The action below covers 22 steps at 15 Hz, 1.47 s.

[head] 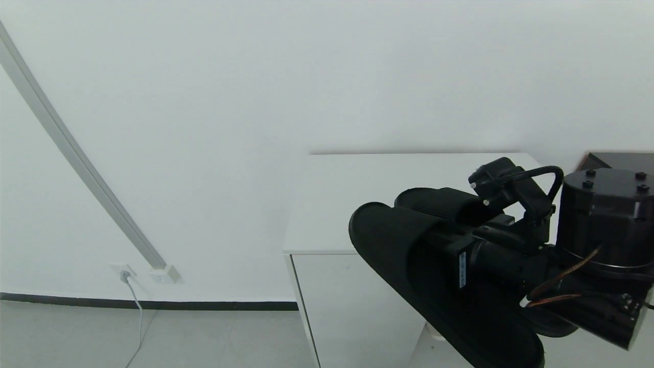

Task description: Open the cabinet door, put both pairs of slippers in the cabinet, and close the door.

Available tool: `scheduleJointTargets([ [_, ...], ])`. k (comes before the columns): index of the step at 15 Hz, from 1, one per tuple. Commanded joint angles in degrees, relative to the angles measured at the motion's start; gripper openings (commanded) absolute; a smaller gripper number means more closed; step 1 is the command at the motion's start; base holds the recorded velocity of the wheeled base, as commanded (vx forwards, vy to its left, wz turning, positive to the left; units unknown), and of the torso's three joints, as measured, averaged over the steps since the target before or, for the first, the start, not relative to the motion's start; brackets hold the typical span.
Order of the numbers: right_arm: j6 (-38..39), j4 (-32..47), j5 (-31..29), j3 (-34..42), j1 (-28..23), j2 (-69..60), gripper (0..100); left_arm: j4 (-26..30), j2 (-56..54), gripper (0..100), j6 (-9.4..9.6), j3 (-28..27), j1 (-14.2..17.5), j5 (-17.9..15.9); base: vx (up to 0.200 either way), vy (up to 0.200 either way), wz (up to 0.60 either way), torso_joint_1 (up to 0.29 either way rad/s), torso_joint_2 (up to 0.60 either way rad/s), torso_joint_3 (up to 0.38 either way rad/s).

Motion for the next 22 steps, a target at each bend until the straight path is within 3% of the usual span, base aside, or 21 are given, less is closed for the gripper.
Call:
scheduleJointTargets([
  [1, -0.12, 0.05, 0.07, 0.53, 0.28, -1.61, 0, -0.01, 0.05, 0, -0.01, 0.02, 0.00, 0.04, 0.000, 0.000, 0.00, 0.000, 0.00, 0.000],
  [9, -0.21, -0.03, -0.10, 0.88, 0.72, -0.29, 0, -0.01, 0.05, 0, -0.10, -0.06, 0.00, 0.04, 0.000, 0.000, 0.00, 0.000, 0.00, 0.000],
  [18, -0.38, -0.12, -0.36, 1.76, 1.33, -0.21, 0, -0.01, 0.05, 0, -0.10, -0.06, 0.00, 0.04, -0.200, 0.000, 0.00, 0.003, 0.00, 0.002],
  [22, -0.38, -0.39, -0.01, 1.85, 1.33, 0.59, 0, -0.01, 0.05, 0, -0.19, -0.06, 0.00, 0.12, 0.000, 0.000, 0.00, 0.000, 0.00, 0.000],
])
